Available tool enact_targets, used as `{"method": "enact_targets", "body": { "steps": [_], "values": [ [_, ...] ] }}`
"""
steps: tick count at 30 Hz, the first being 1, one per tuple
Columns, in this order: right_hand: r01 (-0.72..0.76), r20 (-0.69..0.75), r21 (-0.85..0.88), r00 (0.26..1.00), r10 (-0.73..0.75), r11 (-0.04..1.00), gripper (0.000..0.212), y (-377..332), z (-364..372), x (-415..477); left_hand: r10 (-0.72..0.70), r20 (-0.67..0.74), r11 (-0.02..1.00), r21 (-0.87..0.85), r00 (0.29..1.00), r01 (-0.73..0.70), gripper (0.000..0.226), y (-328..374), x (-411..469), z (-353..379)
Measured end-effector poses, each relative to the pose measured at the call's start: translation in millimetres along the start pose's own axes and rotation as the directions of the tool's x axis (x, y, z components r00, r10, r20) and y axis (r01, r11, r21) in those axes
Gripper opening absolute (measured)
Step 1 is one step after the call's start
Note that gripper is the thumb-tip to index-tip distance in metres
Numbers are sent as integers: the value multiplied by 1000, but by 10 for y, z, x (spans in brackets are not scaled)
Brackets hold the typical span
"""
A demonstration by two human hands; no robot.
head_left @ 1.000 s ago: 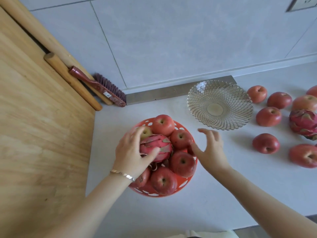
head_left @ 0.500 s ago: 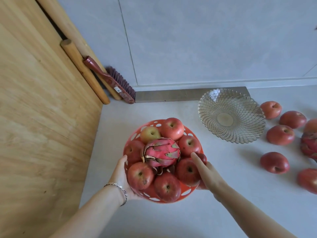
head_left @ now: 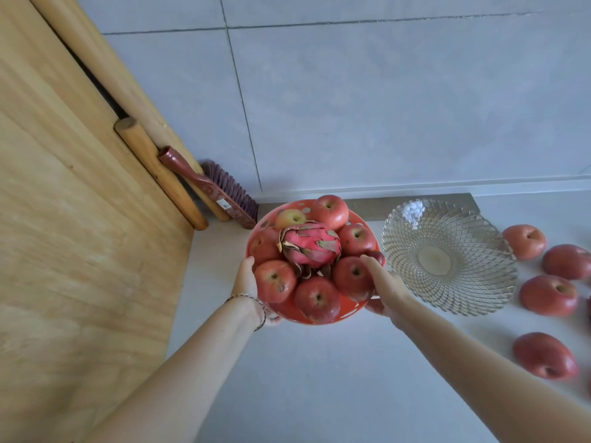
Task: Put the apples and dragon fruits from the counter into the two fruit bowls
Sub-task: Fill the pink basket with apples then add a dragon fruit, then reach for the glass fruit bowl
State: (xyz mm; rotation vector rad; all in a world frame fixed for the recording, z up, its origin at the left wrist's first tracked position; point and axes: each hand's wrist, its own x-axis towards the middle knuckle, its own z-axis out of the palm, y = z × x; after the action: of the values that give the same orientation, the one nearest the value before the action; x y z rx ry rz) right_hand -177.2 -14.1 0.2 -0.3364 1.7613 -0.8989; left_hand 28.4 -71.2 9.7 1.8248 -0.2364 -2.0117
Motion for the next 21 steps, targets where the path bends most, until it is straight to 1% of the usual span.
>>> {"method": "enact_targets", "body": {
  "steps": [2, 4, 6, 8, 9, 10, 11, 13, 14, 15, 17, 18, 19, 20, 21],
  "values": [
    [-3, -12, -28, 1000, 3, 1000, 41, -85, 33, 81, 6, -14, 1000, 5, 1000, -6, 56, 116, 25, 77],
    [25, -18, -50, 999, -26, 998, 36, -145, 53, 105, 42, -29, 999, -1, 999, -42, 54, 156, 40, 141],
    [93, -4, -149, 996, -94, 985, 33, -159, 40, 96, 113, -48, 993, -28, 992, -115, 53, 137, 66, 158],
    [166, 4, -272, 985, -171, 948, 37, -138, -22, 41, 188, -51, 981, -27, 981, -190, 51, 77, 90, 131],
    [191, 6, -293, 980, -198, 937, 38, -120, -67, 3, 237, -69, 971, 11, 969, -237, 50, 23, 102, 112],
    [208, 15, -289, 977, -213, 934, 40, -96, -122, -44, 307, -103, 950, 99, 946, -297, 48, -64, 121, 92],
    [220, 34, -281, 975, -219, 934, 40, -62, -178, -93, 394, -132, 907, 215, 910, -361, 47, -191, 124, 71],
    [223, 78, -305, 975, -209, 926, 37, 16, -283, -210, 553, -124, 779, 429, 824, -457, 47, -546, 41, 69],
    [212, 81, -315, 977, -197, 925, 34, 72, -333, -269, 575, -74, 723, 512, 815, -464, 50, -731, -29, 86],
    [196, 73, -324, 981, -182, 926, 31, 137, -384, -320, 549, 8, 678, 581, 836, -451, 52, -898, -85, 111],
    [169, 47, -345, 986, -163, 923, 26, 296, -550, -447, 381, 210, 607, 677, 901, -415, 44, -1150, -206, 269],
    [172, 50, -358, 985, -165, 918, 24, 346, -615, -496, 299, 289, 598, 686, 909, -415, 35, -1203, -246, 358],
    [175, 47, -368, 984, -170, 913, 22, 400, -703, -555, 252, 349, 585, 688, 903, -429, 24, -1240, -283, 476],
    [184, 44, -373, 982, -181, 909, 20, 430, -775, -598, 231, 380, 558, 702, 896, -442, 13, -1228, -312, 599],
    [190, 34, -374, 981, -191, 908, 18, 470, -867, -644, 212, 403, 531, 717, 890, -451, 9, -1227, -350, 743]
  ]
}}
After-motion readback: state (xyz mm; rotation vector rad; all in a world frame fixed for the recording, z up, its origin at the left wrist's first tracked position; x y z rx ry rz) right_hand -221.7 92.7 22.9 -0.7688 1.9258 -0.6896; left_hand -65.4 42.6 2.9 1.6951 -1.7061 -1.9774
